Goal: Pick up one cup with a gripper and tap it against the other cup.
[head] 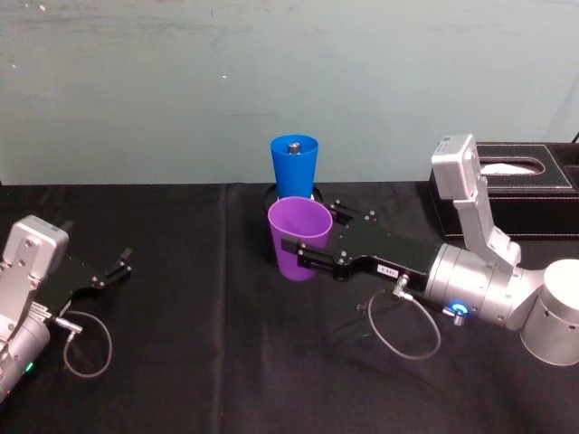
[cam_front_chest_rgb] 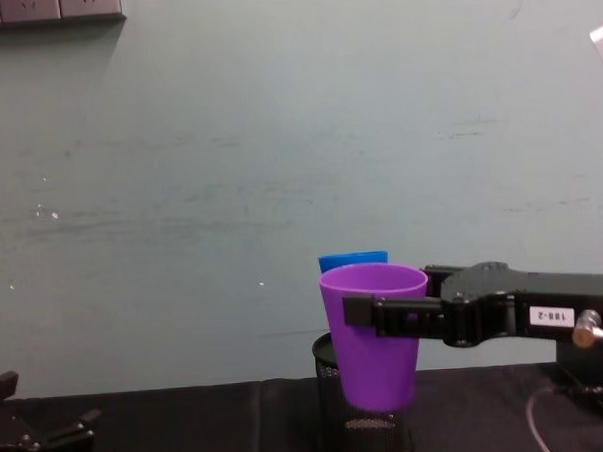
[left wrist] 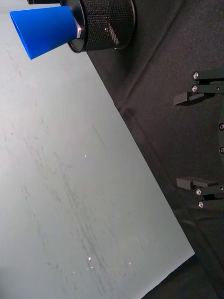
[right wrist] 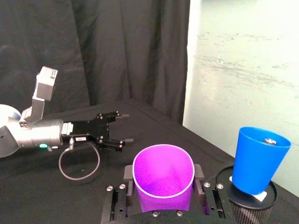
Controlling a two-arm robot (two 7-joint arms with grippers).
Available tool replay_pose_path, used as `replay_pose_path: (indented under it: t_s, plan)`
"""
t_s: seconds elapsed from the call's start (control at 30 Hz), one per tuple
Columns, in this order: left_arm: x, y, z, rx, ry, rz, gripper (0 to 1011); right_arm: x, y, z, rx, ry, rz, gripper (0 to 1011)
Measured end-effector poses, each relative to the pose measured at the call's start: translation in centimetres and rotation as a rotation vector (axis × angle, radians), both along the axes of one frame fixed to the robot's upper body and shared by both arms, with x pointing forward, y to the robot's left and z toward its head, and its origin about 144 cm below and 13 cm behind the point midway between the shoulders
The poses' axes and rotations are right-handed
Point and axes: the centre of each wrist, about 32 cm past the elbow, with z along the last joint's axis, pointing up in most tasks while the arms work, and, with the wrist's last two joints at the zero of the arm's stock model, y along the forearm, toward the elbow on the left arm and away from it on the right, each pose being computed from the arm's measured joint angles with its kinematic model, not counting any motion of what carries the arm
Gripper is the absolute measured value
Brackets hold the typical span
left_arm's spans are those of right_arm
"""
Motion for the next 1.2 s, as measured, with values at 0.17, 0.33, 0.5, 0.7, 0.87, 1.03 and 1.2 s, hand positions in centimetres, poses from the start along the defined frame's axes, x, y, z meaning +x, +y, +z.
replay_pose_path:
  t_s: [0.17, 0.33, 0.5, 0.7, 0.87, 1.03, 1.2]
  plan:
    - [0.00, 0.00, 0.00, 0.000, 0.000, 0.000, 1000, 0.13, 0.17, 0.53, 0.001, 0.008, -0.003, 736]
    - [0.00, 0.00, 0.00, 0.000, 0.000, 0.000, 1000, 0.18, 0.28, 0.85, -0.009, 0.024, -0.006, 736]
    - [0.00, 0.00, 0.00, 0.000, 0.000, 0.000, 1000, 0.17, 0.30, 0.88, -0.015, 0.034, -0.006, 736]
    - [0.00, 0.00, 0.00, 0.000, 0.000, 0.000, 1000, 0.18, 0.31, 0.90, -0.014, 0.032, -0.006, 736]
    - [0.00, 0.00, 0.00, 0.000, 0.000, 0.000, 1000, 0.18, 0.31, 0.90, -0.013, 0.030, -0.006, 736]
    - [0.00, 0.00, 0.00, 0.000, 0.000, 0.000, 1000, 0.18, 0.31, 0.90, -0.012, 0.029, -0.006, 736]
    - [0.00, 0.00, 0.00, 0.000, 0.000, 0.000, 1000, 0.18, 0.31, 0.88, -0.012, 0.028, -0.006, 736]
